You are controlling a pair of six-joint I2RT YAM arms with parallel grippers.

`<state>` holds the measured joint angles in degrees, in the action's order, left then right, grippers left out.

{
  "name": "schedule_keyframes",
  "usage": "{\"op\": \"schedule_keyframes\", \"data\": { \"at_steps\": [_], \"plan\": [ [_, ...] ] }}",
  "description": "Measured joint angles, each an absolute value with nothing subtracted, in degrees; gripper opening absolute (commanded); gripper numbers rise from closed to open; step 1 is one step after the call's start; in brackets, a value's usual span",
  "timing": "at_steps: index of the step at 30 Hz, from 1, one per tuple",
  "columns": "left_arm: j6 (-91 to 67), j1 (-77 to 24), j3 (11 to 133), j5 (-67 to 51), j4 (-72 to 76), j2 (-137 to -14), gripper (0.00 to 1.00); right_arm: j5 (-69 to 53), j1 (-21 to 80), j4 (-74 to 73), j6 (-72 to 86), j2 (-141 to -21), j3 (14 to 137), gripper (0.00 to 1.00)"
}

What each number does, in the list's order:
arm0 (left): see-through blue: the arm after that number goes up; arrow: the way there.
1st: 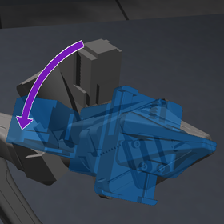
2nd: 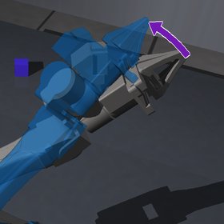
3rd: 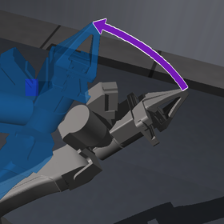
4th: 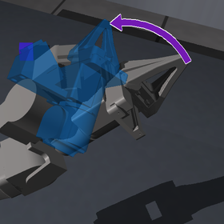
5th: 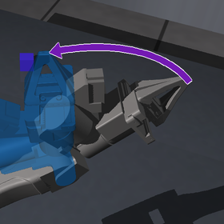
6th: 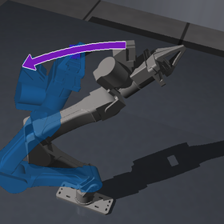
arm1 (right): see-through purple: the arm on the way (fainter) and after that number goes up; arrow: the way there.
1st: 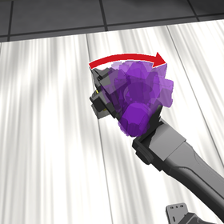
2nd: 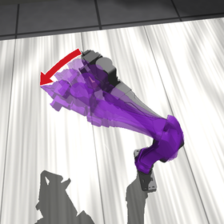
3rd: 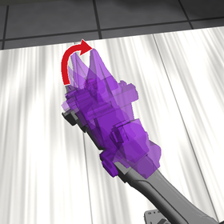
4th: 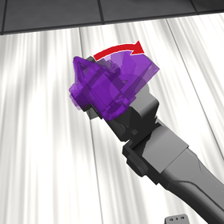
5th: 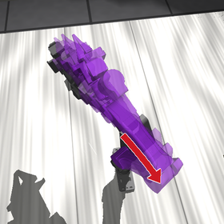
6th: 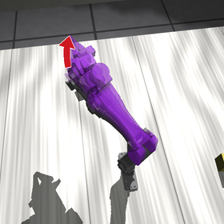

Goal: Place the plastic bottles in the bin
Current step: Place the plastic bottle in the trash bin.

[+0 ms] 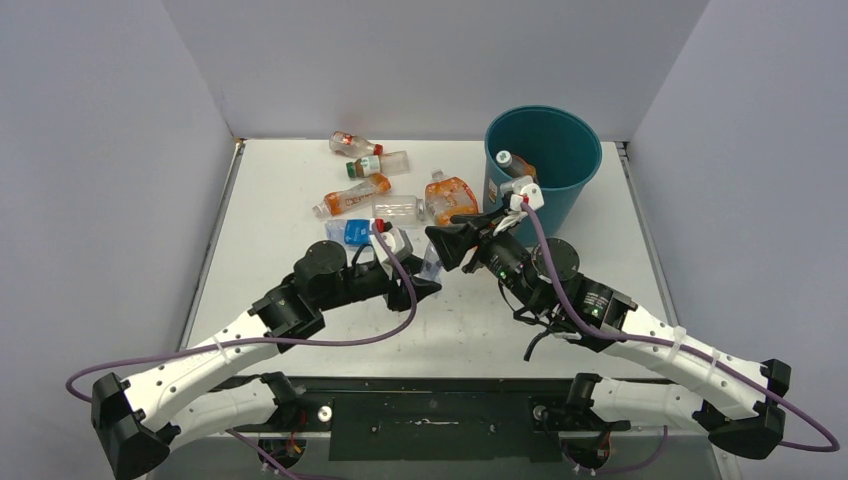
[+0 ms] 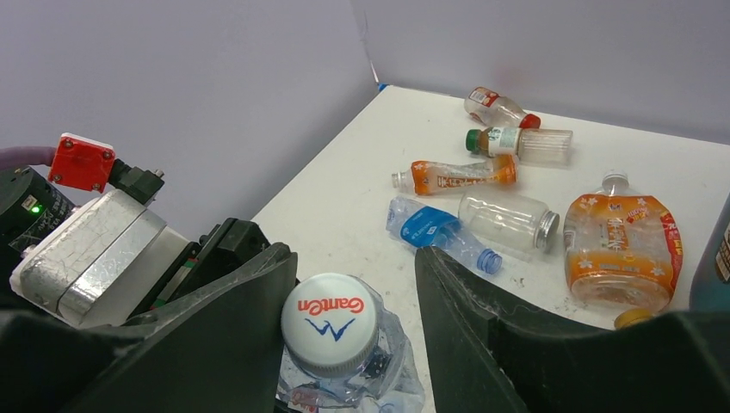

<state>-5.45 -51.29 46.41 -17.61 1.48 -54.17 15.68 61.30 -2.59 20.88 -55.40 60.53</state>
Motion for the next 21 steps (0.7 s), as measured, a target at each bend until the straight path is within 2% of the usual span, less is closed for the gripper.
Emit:
{"op": "schedule_keyframes", "data": {
  "at_steps": [3, 7, 9, 12, 15, 17, 18, 19, 20, 21],
  "plan": [
    [-5.48, -51.29, 46.26, -17.41, 1.45, -53.91, 0.11, 15.66, 61.3, -2.85, 21.58, -55.46, 60.53, 0.55],
    [-5.45, -51.29, 46.22, -17.17, 1.43, -53.63, 0.11, 15.66, 61.3, -2.87, 22.26, -55.51, 60.53, 0.71],
    [-5.48, -51.31, 46.22, -17.15, 1.67, -53.43, 0.11, 15.66, 61.28, -3.25, 22.5, -55.55, 60.53, 0.73],
    [-5.48, -51.33, 46.19, -17.15, 1.89, -53.04, 0.11, 15.64, 61.3, -3.9, 23.14, -55.72, 60.53, 0.66],
    [-5.56, -51.44, 46.19, -17.08, 1.85, -53.06, 0.11, 15.44, 61.3, -3.84, 23.66, -55.66, 60.53, 0.5],
    [-5.56, -51.51, 46.13, -17.08, 1.74, -53.06, 0.13, 15.14, 61.56, -3.73, 23.97, -55.61, 60.53, 0.31],
    [-5.58, -51.57, 46.06, -17.08, 1.74, -53.06, 0.19, 14.87, 61.63, -3.7, 23.92, -55.59, 60.53, 0.17],
    [-5.61, -51.64, 45.95, -17.04, 1.72, -53.06, 0.37, 14.57, 61.69, -3.73, 23.94, -55.57, 60.53, 0.07],
    [-5.63, -51.68, 45.89, -16.86, 1.63, -53.04, 0.55, 14.41, 61.69, -3.88, 24.21, -55.57, 60.53, 0.06],
    [-5.67, -51.75, 45.82, -16.69, 1.65, -52.99, 0.85, 14.37, 61.69, -3.95, 24.03, -55.57, 60.53, 0.05]
  ]
}}
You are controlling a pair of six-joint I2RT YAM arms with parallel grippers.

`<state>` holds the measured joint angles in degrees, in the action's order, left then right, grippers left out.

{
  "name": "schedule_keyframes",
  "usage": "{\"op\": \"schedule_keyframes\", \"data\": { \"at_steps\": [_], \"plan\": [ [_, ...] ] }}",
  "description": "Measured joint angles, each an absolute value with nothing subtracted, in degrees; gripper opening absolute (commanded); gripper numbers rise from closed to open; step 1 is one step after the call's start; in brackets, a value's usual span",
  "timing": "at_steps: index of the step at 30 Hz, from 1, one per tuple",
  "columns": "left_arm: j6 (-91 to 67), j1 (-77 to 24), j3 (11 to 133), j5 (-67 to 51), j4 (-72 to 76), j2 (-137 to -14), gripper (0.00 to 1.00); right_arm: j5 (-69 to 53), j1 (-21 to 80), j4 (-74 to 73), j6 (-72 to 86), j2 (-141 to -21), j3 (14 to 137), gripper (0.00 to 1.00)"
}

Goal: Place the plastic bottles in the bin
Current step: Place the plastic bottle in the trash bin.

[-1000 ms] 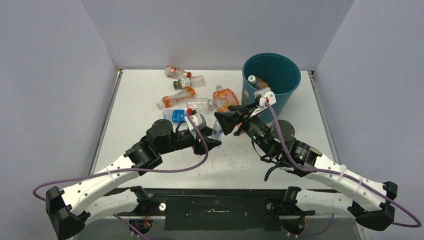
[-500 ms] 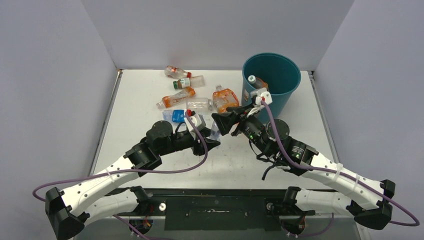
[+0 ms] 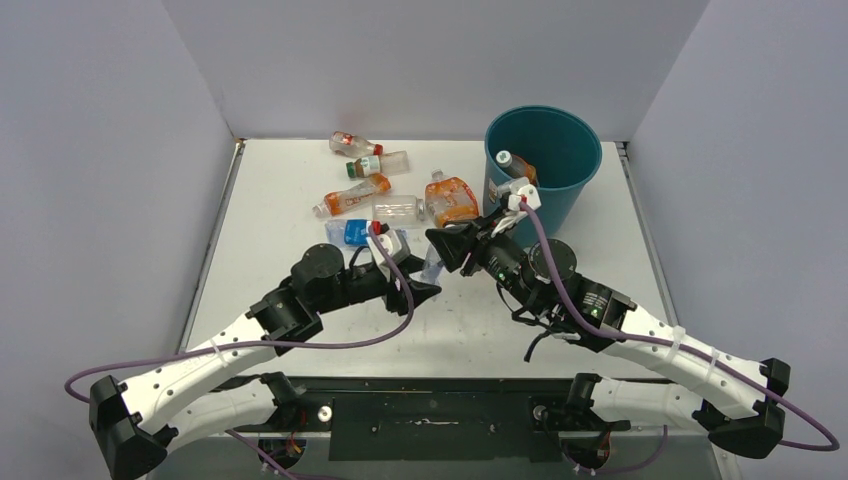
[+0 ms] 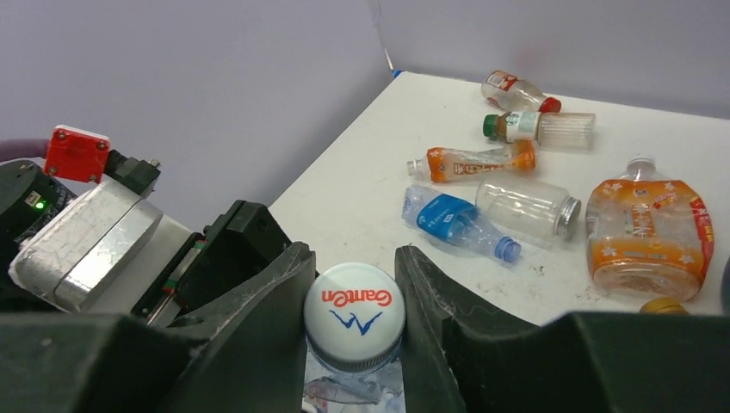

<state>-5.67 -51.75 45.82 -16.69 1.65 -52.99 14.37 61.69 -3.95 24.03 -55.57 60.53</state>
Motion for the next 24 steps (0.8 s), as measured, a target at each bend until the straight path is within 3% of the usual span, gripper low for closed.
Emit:
{"op": "schedule_keyframes", "data": {
  "at_steps": [1, 8, 16, 19, 24],
  "plan": [
    [-5.63, -51.83, 45.56, -16.38, 1.96, -52.9, 0.99, 14.33, 61.69, -3.97, 24.08, -55.57, 60.53, 0.05],
    [-3.95, -53.25, 40.38, -11.18, 8.19, -45.95, 0.96, 18.55, 61.58, -11.16, 20.03, -56.62, 64.53, 0.05],
    [-0.05, -54.35, 34.5, 0.54, 17.1, -36.8, 0.96, 37.45, 56.51, -7.03, 6.63, -59.96, 79.75, 0.05],
    [0.86, -54.46, 33.95, 4.58, 18.59, -36.01, 0.96, 41.91, 48.56, -2.17, 4.29, -62.76, 83.68, 0.05],
    [1.87, -54.78, 32.84, 7.68, 20.6, -35.73, 0.96, 40.88, 26.22, 6.15, 10.35, -68.86, 83.2, 0.05]
  ]
}}
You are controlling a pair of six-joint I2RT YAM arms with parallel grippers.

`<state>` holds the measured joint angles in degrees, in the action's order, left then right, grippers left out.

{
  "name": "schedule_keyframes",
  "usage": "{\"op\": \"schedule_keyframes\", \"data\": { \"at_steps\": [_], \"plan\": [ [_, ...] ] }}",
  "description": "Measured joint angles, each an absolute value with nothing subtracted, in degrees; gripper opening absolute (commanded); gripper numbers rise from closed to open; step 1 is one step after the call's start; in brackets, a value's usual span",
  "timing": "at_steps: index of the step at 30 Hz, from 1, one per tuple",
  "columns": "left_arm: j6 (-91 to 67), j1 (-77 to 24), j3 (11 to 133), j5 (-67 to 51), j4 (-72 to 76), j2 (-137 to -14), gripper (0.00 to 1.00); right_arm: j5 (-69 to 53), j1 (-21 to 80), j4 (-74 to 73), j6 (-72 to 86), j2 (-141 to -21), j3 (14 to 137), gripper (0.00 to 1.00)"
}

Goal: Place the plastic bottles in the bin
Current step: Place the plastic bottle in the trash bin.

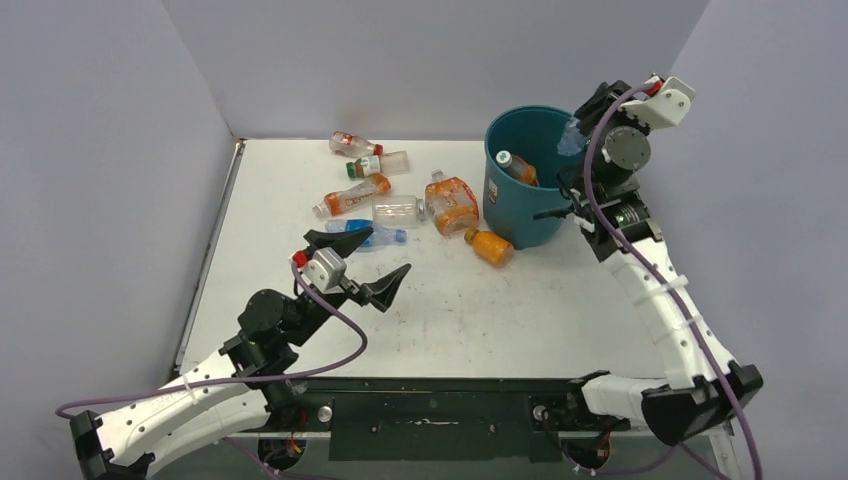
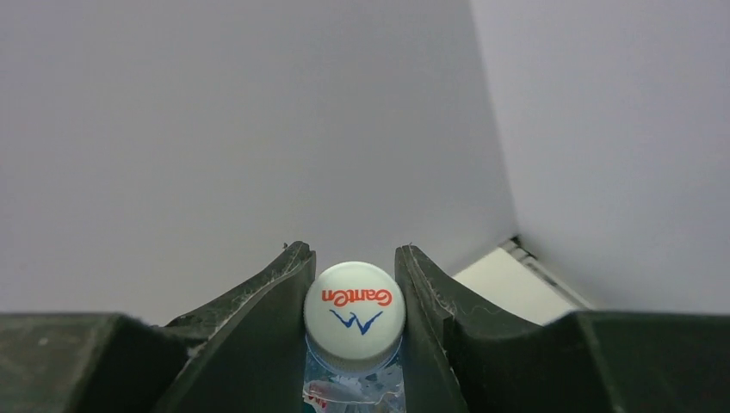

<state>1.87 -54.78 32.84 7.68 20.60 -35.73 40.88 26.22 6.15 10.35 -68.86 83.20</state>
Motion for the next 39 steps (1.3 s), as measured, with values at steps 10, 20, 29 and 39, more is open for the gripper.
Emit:
{"op": "schedule_keyframes", "data": {
  "at_steps": [10, 20, 29, 39],
  "plan": [
    [5.65, -58.41, 31.53, 11.81, 21.02, -35.59, 0.96, 31.73, 7.07, 9.69, 23.0, -84.95, 74.85, 0.05],
    [6.79, -58.67, 31.53, 12.82, 21.02, -36.01, 0.96, 25.82, 7.16, 10.59, 22.26, -85.08, 71.35, 0.92],
    [6.96, -58.65, 31.53, 15.35, 20.93, -39.09, 0.96, 20.62, 7.77, 7.75, 24.75, -84.4, 72.01, 0.98],
    [6.87, -58.67, 32.05, 28.8, 19.94, -42.63, 0.96, 8.88, 24.21, 8.1, 25.87, -65.54, 67.72, 0.98]
  ]
}}
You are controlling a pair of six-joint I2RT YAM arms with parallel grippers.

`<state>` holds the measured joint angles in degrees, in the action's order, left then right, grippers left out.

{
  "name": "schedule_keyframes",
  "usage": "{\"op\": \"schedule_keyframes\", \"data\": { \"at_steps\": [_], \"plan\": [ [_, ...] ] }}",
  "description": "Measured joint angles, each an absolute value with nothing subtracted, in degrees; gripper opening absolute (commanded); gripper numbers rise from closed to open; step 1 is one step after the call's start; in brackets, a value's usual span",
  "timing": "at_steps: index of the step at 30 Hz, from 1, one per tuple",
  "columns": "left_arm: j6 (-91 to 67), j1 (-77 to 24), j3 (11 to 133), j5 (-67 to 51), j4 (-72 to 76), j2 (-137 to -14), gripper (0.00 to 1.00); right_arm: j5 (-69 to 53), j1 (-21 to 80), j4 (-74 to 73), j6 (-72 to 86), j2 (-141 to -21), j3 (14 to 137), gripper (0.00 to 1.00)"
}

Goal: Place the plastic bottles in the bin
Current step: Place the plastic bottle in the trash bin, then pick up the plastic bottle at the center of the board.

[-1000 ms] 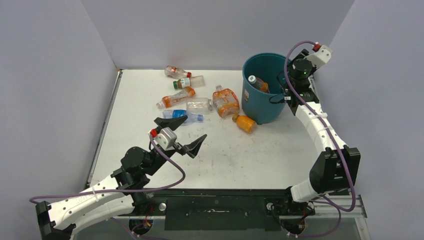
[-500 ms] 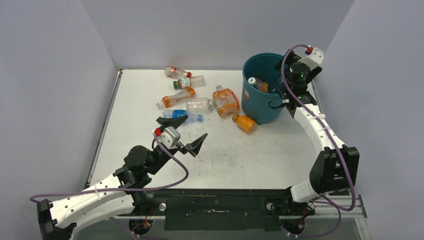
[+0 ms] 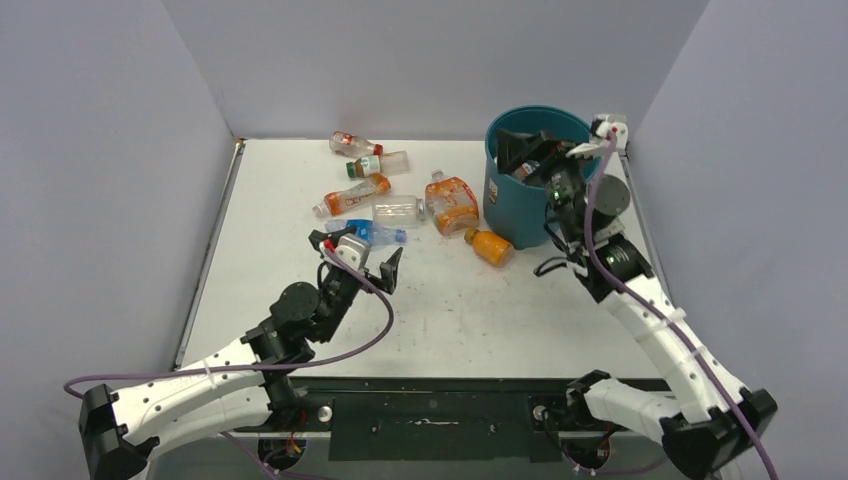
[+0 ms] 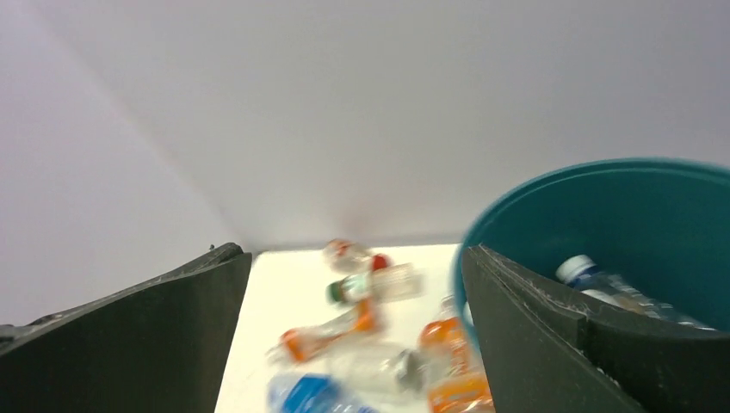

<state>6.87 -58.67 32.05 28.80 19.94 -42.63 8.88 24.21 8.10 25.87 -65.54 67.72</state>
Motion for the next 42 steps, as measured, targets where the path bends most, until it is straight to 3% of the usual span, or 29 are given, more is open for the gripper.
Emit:
{"op": "schedule_keyframes", "data": {
  "at_steps": [6, 13, 24, 32, 36, 42],
  "plan": [
    [10.33, -57.82, 32.95, 37.65, 19.42, -44.56, 0.96, 1.5, 33.69, 12.34, 30.57, -50.94, 48.69, 0.97],
    [5.39, -47.75, 42.57, 35.18, 9.3, -54.7, 0.96, 1.61, 45.19, 7.46, 33.67, -51.22, 29.19, 0.96],
    [-5.39, -32.1, 60.64, 22.55, -14.66, -81.34, 0.96, 3.18, 46.65, 9.15, 37.39, -47.35, 16.64, 0.96],
    [-12.38, -25.67, 67.37, 13.41, -21.08, -92.29, 0.96, 3.11, 46.98, 9.85, 38.85, -42.19, 12.99, 0.96],
    [-26.26, -24.67, 62.5, 10.81, -13.93, -90.67, 0.96, 3.75, 46.98, 9.63, 39.13, -38.39, 12.4, 0.96],
    [-53.25, -24.64, 42.44, 14.85, 2.85, -82.72, 0.96, 4.34, 46.98, 8.71, 39.48, -36.21, 12.16, 0.96]
  ]
}}
